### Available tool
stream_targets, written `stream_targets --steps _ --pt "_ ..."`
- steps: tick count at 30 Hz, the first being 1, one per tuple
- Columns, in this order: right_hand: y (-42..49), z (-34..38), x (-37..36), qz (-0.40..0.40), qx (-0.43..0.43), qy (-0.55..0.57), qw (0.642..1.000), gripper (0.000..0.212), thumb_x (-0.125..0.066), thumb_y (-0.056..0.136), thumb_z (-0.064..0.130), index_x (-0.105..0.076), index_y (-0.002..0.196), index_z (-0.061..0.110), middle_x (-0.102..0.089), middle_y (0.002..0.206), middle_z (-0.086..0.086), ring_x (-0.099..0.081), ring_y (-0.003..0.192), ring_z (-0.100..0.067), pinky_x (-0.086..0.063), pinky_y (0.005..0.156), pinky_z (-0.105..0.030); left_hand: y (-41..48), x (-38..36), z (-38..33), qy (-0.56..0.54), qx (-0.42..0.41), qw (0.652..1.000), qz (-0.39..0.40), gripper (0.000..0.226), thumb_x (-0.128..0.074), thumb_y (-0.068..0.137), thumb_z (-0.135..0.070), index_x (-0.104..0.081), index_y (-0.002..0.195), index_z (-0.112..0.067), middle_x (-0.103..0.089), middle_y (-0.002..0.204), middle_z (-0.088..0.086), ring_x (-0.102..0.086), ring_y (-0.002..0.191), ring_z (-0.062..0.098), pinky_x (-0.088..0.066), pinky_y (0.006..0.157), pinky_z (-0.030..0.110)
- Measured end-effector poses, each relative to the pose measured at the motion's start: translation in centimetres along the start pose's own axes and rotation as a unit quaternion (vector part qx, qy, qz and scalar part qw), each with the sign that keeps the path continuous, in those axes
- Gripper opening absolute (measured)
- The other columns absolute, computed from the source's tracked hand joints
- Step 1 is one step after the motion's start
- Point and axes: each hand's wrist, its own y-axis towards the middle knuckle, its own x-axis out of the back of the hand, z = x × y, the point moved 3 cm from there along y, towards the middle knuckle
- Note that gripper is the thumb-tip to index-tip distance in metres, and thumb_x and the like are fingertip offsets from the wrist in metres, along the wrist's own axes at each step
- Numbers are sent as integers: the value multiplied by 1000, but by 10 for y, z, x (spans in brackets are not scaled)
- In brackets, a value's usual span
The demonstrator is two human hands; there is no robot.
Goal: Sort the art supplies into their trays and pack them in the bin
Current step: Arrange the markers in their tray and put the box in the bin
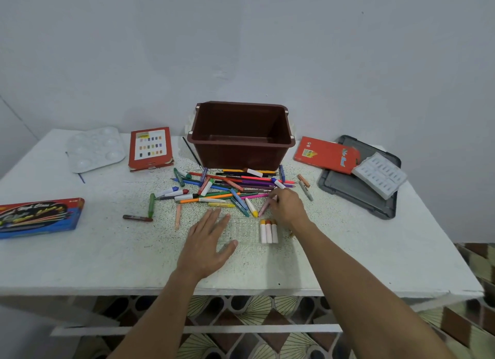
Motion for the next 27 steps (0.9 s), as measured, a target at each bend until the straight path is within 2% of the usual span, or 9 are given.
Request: stream_targets --steps 4,7,9,11,14,17,21,24,27 --pt "-6 2 5 -46 -20 94 994 14 -51 100 10 -61 102 19 -65 84 3 -59 72 -7 -41 55 -19 0 -2 1 1 -3 1000 -2 79 -19 88 -74 -18 156 -33 -1 164 -10 11 150 7 -2 117 39" --pt "-21 9 9 -21 1 177 984 26 -53 98 4 -48 113 25 -64 68 12 -61 58 1 -42 49 -14 0 -3 0 1 -4 1000 -2 79 -20 89 -74 -18 156 -33 -1 164 -10 11 150 7 -3 118 40" --pt "-28 9 7 -7 -2 207 978 37 -56 96 4 -45 125 25 -70 72 6 -66 65 -3 -54 61 -24 0 -3 0 -1 -4 1000 -3 79 -20 89 -74 -19 156 -33 0 164 -10 11 150 7 -3 118 40" --pt "-33 8 0 1 -11 206 979 36 -61 95 7 -50 127 18 -72 80 1 -67 71 -5 -58 77 -34 0 -3 0 -1 -5 1000 0 80 -20 88 -74 -18 156 -33 1 164 -10 11 150 7 -2 118 40" --pt "-43 9 -6 3 5 182 983 34 -68 92 16 -56 124 16 -67 85 0 -65 79 -15 -56 79 -36 0 -3 0 8 -2 1000 5 81 -16 87 -75 -15 157 -34 3 164 -10 13 149 6 -2 119 39" --pt "-51 11 -10 4 28 156 987 27 -68 92 18 -57 116 16 -63 78 4 -64 79 -19 -55 83 -42 0 -3 -1 8 -1 1000 7 81 -16 87 -75 -15 157 -34 3 164 -10 13 149 6 -2 118 38" --pt "-54 10 -18 12 46 125 991 21 -69 91 22 -59 108 15 -63 73 10 -63 72 -12 -49 95 -46 0 -1 -2 9 0 1000 4 81 -17 87 -74 -17 156 -33 1 164 -9 11 150 8 -2 117 39" --pt "-57 11 -20 22 55 97 994 25 -69 91 21 -62 112 9 -66 83 -1 -59 72 -13 -53 79 -36 0 -1 -2 22 1 1000 9 81 -16 87 -74 -14 157 -33 3 164 -9 11 150 8 0 115 38" --pt "-58 12 -21 27 62 76 995 28 -70 89 20 -62 112 7 -61 87 -5 -54 73 -15 -43 67 -29 0 -2 -2 27 -3 1000 7 80 -16 87 -74 -14 157 -33 2 164 -8 11 150 8 0 115 38"
